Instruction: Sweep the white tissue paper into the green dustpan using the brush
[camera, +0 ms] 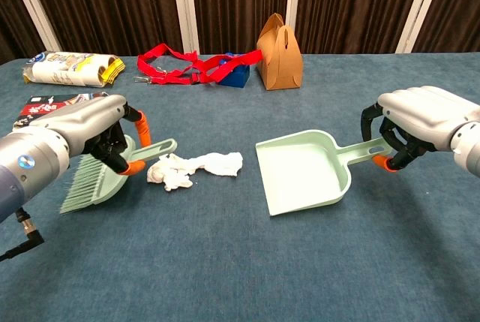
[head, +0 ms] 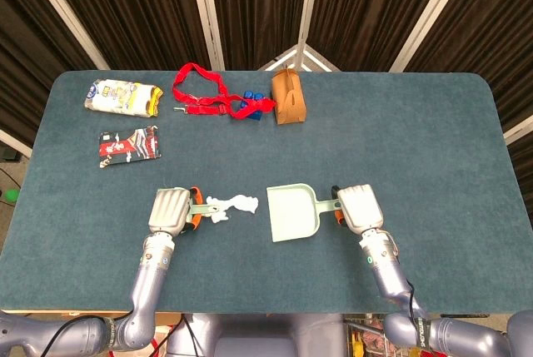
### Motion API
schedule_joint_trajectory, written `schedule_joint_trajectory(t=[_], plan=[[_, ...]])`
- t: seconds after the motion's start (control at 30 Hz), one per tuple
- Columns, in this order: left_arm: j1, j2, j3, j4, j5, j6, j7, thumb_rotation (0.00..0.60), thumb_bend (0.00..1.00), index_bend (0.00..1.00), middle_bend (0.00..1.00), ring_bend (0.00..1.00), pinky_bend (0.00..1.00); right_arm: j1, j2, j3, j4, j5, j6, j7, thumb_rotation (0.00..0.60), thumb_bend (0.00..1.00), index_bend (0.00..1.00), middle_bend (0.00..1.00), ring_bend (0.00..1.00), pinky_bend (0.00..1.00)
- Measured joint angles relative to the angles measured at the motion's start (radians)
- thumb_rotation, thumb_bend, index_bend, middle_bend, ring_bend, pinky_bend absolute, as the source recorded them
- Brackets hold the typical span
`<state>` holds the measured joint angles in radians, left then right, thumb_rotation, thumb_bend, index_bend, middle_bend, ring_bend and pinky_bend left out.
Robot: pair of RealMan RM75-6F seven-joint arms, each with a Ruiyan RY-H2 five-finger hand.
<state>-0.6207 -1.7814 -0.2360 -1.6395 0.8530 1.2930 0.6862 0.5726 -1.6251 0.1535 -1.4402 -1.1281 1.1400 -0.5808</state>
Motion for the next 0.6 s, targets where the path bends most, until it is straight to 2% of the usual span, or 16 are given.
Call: schedule_joint_trajectory(t=[0.33,0.6], plan=[[-0.01,-0.023,-0.04,-0.03,0.054,0.003,-0.086,0.6,0.64,0.78,1.0,1.0,1.0,0.008,-0.02,0.003,0.009,-0.013,0.037,-0.066,0.6,0.47,0.61,0.8,0.78,0.8],[-0.04,-0.06,-0.06,-0.048,0.05,0.003,-0.076,0.6,0.64,0.78,1.0,1.0,1.0,0.017,-0.025,0.008,-0.007,-0.016,0.048,-0.105,0.6,0.48,0.61,0.8,0.78,0.8]])
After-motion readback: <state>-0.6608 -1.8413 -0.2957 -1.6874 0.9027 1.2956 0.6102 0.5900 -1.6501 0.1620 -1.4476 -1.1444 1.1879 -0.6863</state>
